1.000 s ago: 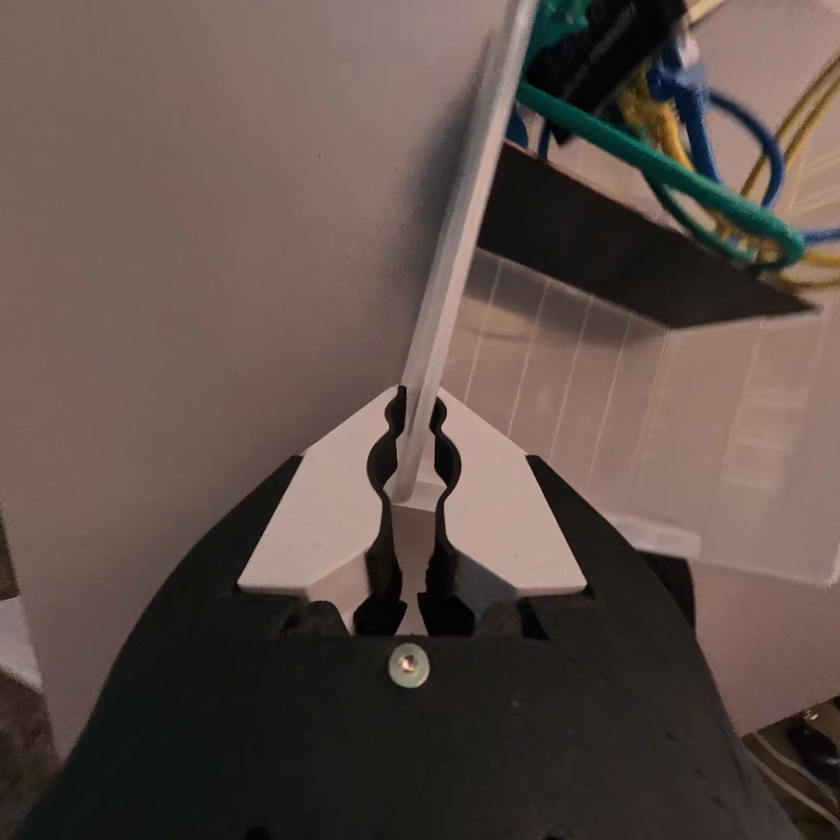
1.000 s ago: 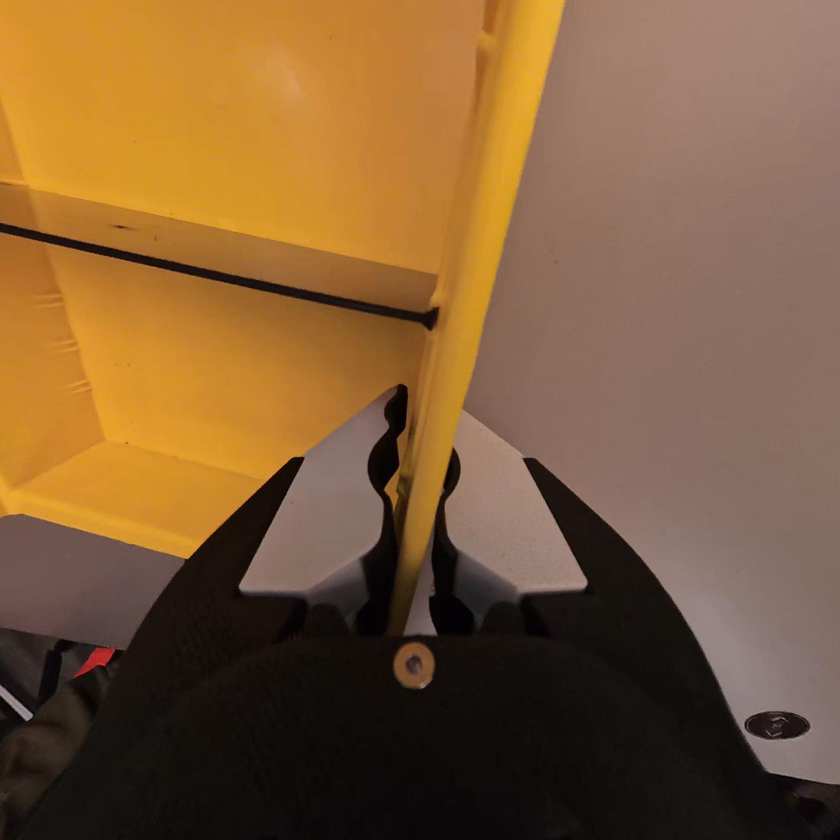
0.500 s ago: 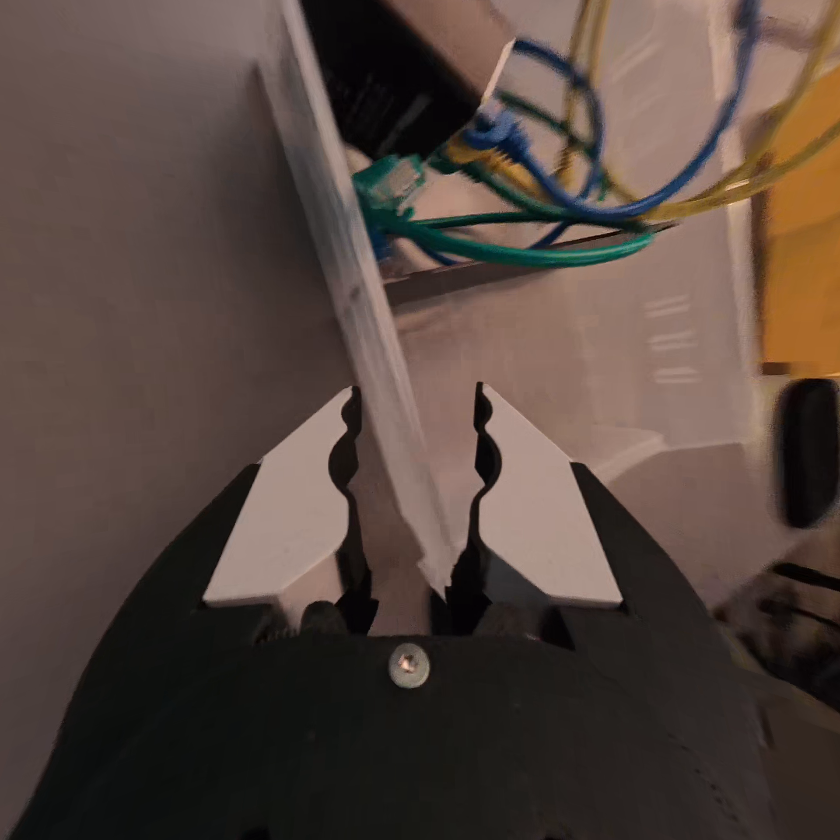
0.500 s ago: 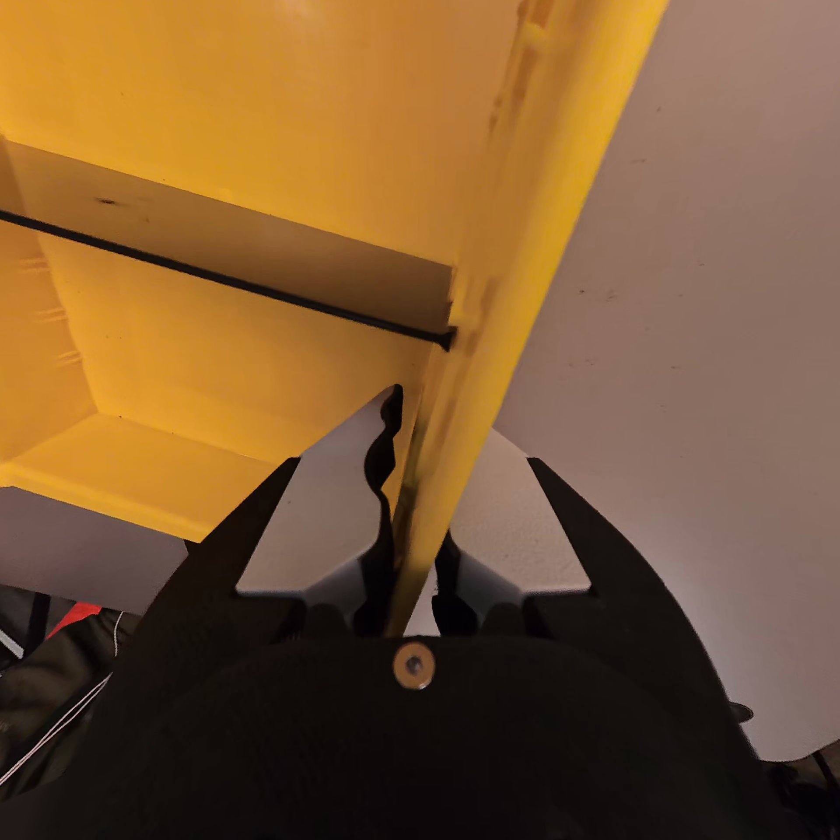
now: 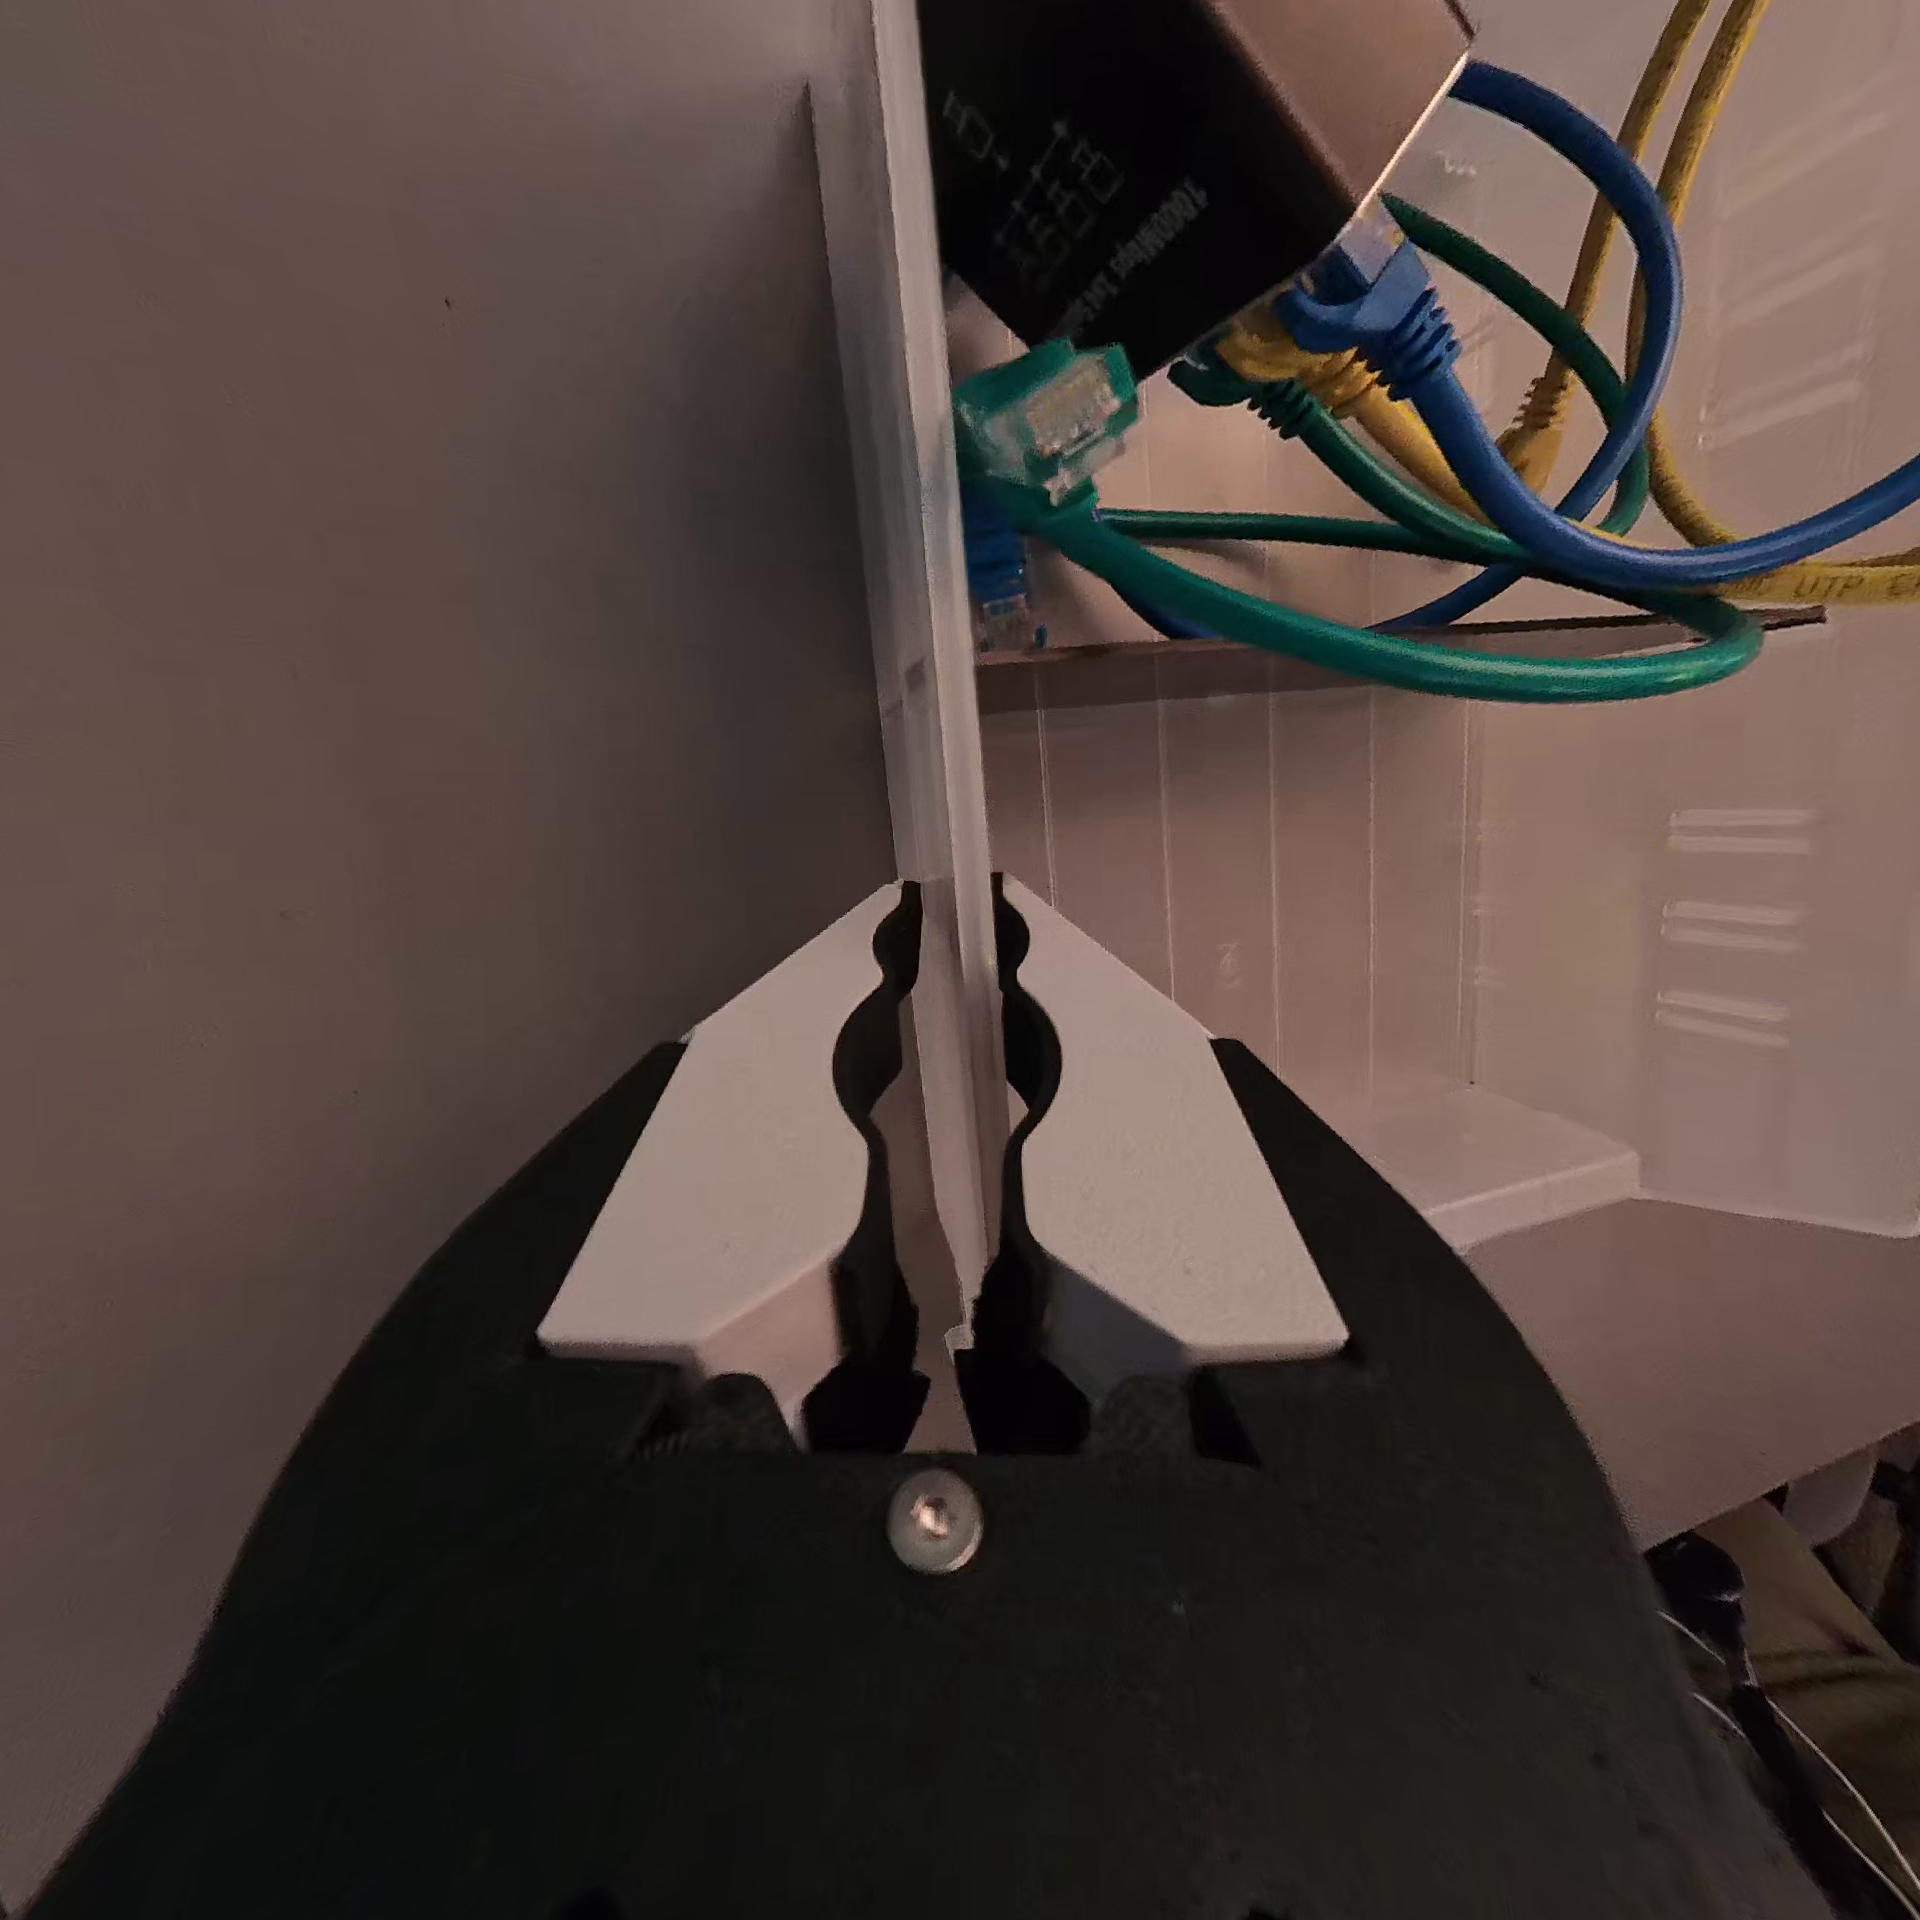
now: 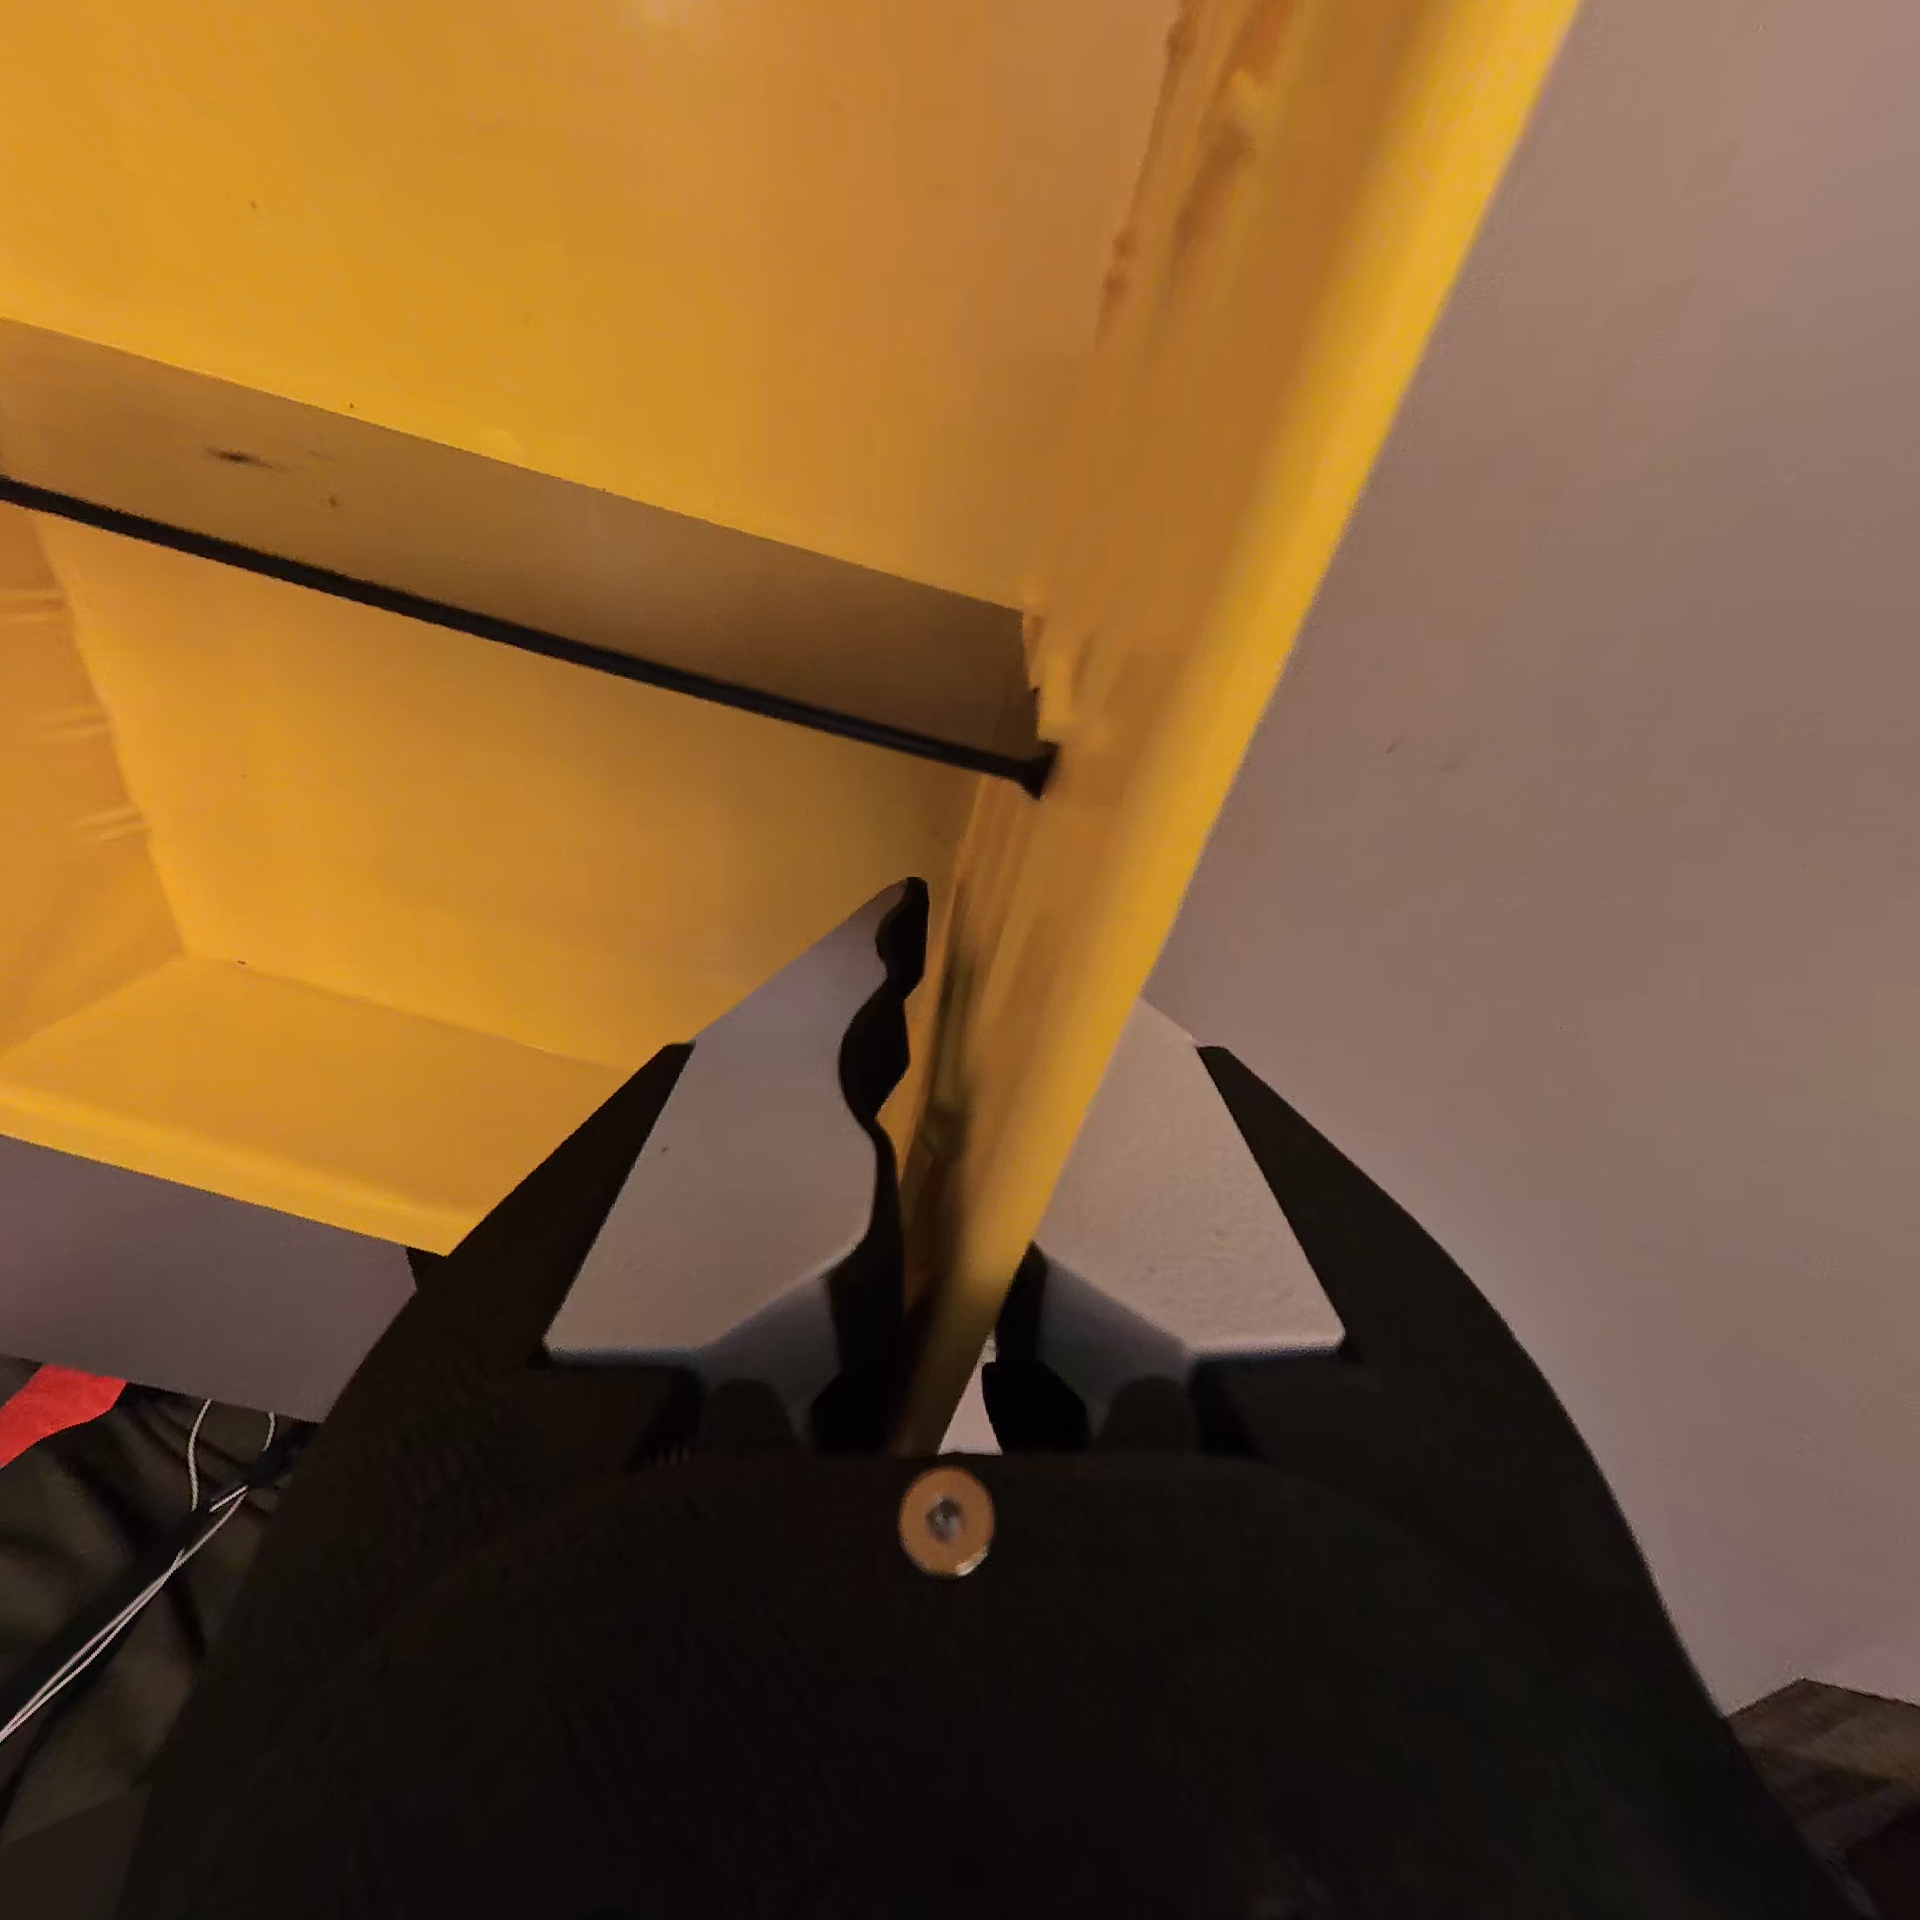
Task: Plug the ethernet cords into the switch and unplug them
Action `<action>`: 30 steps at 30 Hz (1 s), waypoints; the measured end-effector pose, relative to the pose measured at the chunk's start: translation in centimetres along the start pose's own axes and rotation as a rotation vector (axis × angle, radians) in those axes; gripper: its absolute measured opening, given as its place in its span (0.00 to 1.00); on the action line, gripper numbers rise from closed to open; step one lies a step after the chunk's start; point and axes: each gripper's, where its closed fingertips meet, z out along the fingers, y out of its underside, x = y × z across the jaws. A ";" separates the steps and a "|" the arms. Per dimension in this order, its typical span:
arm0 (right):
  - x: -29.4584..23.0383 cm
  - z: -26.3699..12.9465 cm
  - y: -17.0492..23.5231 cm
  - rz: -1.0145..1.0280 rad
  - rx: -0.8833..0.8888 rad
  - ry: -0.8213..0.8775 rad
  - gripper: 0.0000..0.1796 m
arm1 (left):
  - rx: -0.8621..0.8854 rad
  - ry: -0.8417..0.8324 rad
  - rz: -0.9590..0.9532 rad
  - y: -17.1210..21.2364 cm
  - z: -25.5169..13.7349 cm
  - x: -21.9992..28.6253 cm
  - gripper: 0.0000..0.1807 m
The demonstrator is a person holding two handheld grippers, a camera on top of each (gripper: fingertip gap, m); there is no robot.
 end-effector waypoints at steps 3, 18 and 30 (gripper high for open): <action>0.6 0.0 -0.6 -0.008 -0.003 0.041 0.03 | -0.024 -0.017 0.017 0.5 -0.1 0.0 0.06; 4.7 -0.6 1.0 0.024 -0.011 0.002 0.02 | -0.030 -0.034 -0.002 0.5 -0.1 -0.2 0.05; 6.3 -2.1 -0.2 -0.071 0.121 0.225 0.15 | -0.024 0.003 -0.019 0.7 -0.5 0.0 0.07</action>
